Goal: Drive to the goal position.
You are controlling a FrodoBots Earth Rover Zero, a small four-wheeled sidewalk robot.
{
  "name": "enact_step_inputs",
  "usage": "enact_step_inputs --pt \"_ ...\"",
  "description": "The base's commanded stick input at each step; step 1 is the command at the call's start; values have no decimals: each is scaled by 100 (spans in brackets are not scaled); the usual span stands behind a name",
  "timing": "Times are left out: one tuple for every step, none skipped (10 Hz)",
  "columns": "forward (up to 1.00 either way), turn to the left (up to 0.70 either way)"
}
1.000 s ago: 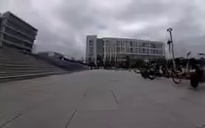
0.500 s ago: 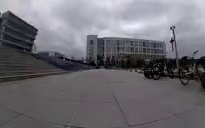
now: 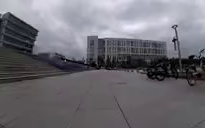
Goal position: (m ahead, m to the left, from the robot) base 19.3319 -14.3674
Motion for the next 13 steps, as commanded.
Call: enact_step_inputs --pt "70 0" --pt "70 0" --pt "70 0" --pt "70 0" --pt "70 0" --pt "70 0" --pt "70 0" --pt "70 0" --pt "70 0" --pt "70 0" --pt "70 0" --pt "70 0" --pt "70 0"
